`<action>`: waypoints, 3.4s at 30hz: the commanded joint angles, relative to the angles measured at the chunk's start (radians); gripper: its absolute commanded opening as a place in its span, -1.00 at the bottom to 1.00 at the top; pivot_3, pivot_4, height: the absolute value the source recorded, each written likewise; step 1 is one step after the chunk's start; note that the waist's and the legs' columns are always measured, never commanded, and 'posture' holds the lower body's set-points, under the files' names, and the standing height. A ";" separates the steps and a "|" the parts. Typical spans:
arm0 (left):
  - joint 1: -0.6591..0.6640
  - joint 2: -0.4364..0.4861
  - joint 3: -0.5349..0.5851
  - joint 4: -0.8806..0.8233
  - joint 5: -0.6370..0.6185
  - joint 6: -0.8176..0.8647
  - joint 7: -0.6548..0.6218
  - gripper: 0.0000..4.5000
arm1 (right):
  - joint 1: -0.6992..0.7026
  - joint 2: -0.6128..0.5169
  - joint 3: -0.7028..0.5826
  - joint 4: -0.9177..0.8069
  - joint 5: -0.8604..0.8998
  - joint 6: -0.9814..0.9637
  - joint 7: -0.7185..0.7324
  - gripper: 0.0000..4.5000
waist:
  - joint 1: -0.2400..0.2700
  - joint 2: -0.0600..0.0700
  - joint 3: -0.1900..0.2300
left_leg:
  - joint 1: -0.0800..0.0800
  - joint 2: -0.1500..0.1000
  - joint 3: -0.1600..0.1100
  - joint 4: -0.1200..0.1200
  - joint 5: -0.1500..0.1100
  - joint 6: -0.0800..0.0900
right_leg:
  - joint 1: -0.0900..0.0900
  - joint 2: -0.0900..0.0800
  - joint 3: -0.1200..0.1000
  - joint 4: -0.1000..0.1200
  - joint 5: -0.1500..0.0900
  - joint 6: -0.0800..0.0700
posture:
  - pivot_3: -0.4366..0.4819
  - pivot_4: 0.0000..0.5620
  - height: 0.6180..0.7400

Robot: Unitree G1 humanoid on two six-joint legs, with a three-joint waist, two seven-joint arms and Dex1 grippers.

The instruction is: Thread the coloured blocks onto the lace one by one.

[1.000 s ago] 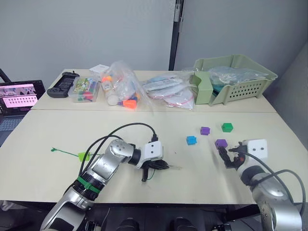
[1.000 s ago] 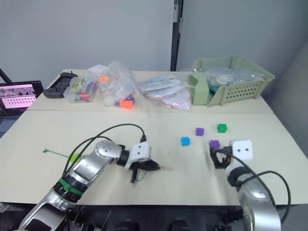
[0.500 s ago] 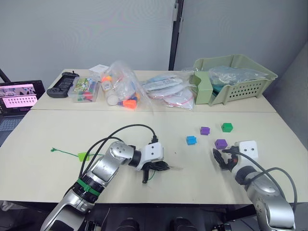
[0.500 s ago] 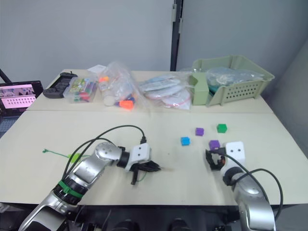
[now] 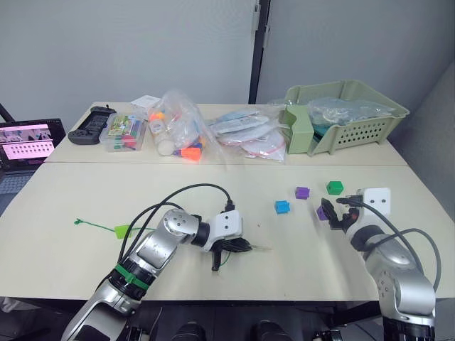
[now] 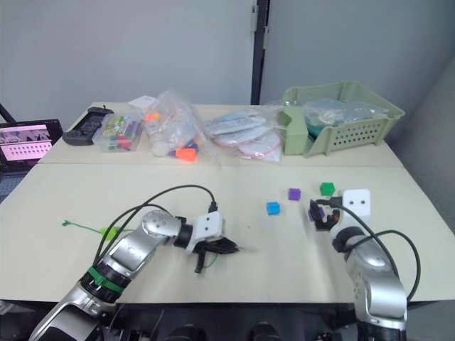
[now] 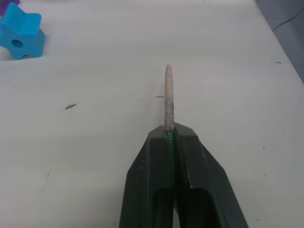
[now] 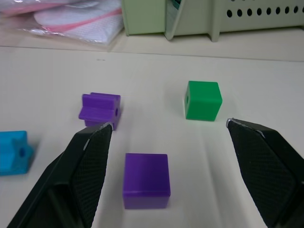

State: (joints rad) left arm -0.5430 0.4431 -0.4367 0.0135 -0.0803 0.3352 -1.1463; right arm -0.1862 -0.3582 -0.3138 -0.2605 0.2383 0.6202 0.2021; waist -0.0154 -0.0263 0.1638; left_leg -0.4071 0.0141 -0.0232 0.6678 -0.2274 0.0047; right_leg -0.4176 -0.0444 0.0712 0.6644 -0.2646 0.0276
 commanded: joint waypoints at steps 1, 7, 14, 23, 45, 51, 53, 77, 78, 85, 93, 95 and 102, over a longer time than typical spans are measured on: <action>-0.002 -0.004 0.004 -0.031 -0.004 0.002 0.008 -1.00 | -0.080 -0.035 -0.018 0.079 -0.016 0.002 -0.025 0.80 | -0.001 0.000 0.000 | 0.000 0.000 0.000 0.000 0.000 0.000 | 0.000 0.000 0.000 0.000 0.000 0.000 | -0.05 -0.47 1.00; 0.000 -0.003 0.006 -0.037 -0.004 0.008 0.012 -1.00 | -0.207 -0.064 0.008 0.289 -0.030 -0.029 -0.013 0.80 | -0.003 0.000 0.000 | 0.000 0.000 0.000 -0.001 0.000 0.000 | 0.000 0.000 0.000 0.000 0.000 0.000 | -0.05 -0.47 1.00; 0.003 -0.002 0.005 -0.045 -0.006 0.018 0.018 -1.00 | -0.336 -0.096 0.042 0.518 -0.060 -0.114 0.010 0.80 | -0.005 0.000 0.000 | 0.000 0.000 0.001 -0.001 0.000 0.000 | -0.001 0.000 0.001 0.000 0.000 0.000 | -0.05 -0.47 1.00; 0.007 0.001 0.005 -0.055 -0.008 0.026 0.024 -1.00 | -0.510 -0.119 0.064 0.862 -0.107 -0.245 -0.003 0.70 | -0.010 0.000 0.000 | 0.000 0.000 0.000 -0.002 0.000 0.000 | -0.001 0.000 0.001 0.000 0.000 0.000 | -0.05 -0.47 1.00; 0.016 0.025 0.018 -0.056 -0.009 0.029 0.022 -1.00 | -0.097 -0.042 0.035 -0.302 0.100 0.247 -0.077 -0.48 | -0.020 0.002 -0.001 | -0.002 0.001 -0.004 -0.003 0.000 0.000 | -0.003 -0.001 0.001 0.001 0.001 0.000 | -0.05 -0.47 1.00; 0.025 0.039 0.037 -0.063 -0.024 0.040 0.020 -1.00 | 0.059 0.083 0.203 -0.671 0.176 0.500 -0.161 -0.48 | -0.026 0.002 -0.001 | -0.001 0.000 -0.004 -0.003 0.000 0.000 | -0.002 0.000 0.001 0.000 0.000 0.000 | -0.05 -0.47 1.00; 0.029 0.049 0.043 -0.066 -0.028 0.039 0.015 -1.00 | 0.097 0.120 0.263 -0.711 0.163 0.528 -0.195 -0.48 | -0.026 0.002 -0.001 | 0.000 0.001 -0.004 -0.003 0.000 0.000 | -0.002 0.000 0.001 0.000 0.000 0.000 | -0.05 -0.47 1.00; 0.035 0.105 0.061 -0.124 -0.050 0.062 0.007 -1.00 | 0.352 0.120 0.441 -0.618 0.083 0.354 -0.136 0.60 | -0.024 0.001 -0.001 | 0.000 0.001 -0.001 -0.003 0.000 0.000 | -0.002 0.000 0.000 -0.001 0.000 0.001 | -0.05 -0.47 1.00; 0.037 0.107 0.061 -0.127 -0.052 0.063 0.007 -1.00 | 0.348 0.092 0.425 -0.637 0.103 0.359 -0.103 0.75 | -0.022 0.001 -0.001 | -0.001 0.000 -0.001 -0.003 0.000 0.000 | -0.002 0.000 0.000 -0.001 0.000 0.001 | -0.05 -0.47 1.00; 0.044 0.136 0.071 -0.139 -0.056 0.066 0.001 -1.00 | 0.233 -0.311 0.279 -0.569 0.276 0.237 0.398 0.99 | -0.024 0.000 0.000 | 0.001 0.000 -0.001 -0.002 0.000 0.000 | 0.001 0.000 0.000 -0.002 0.000 0.001 | -0.05 -0.47 1.00; 0.056 0.185 0.091 -0.183 -0.078 0.092 -0.026 -1.00 | -0.063 -0.514 0.502 -0.148 0.132 -0.157 0.896 0.99 | -0.026 -0.001 0.001 | 0.003 0.001 -0.001 -0.002 0.000 0.000 | 0.003 0.001 -0.001 -0.003 -0.001 0.002 | -0.05 -0.47 1.00; 0.064 0.191 0.089 -0.205 -0.081 0.104 -0.022 -1.00 | -0.152 -0.507 0.575 0.000 0.046 -0.285 0.979 0.99 | -0.023 -0.001 0.001 | 0.002 0.001 -0.002 -0.002 0.000 0.000 | 0.003 0.001 -0.002 -0.003 0.000 0.001 | -0.05 -0.47 1.00; 0.078 0.198 0.087 -0.251 -0.086 0.148 -0.003 -1.00 | -0.283 -0.449 0.633 0.259 -0.039 -0.505 1.112 0.99 | -0.011 -0.001 0.001 | 0.001 0.000 -0.001 0.000 0.000 0.000 | 0.002 0.000 -0.001 -0.003 0.000 0.001 | -0.05 -0.47 1.00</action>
State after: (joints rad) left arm -0.4644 0.6350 -0.3623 -0.2018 -0.1588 0.4738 -1.1557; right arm -0.4533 -0.8061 0.3353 -0.0203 0.2068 0.1616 1.2898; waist -0.0261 -0.0276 0.1647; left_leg -0.4065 0.0145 -0.0246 0.6674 -0.2273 0.0046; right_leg -0.4154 -0.0445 0.0699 0.6617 -0.2646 0.0287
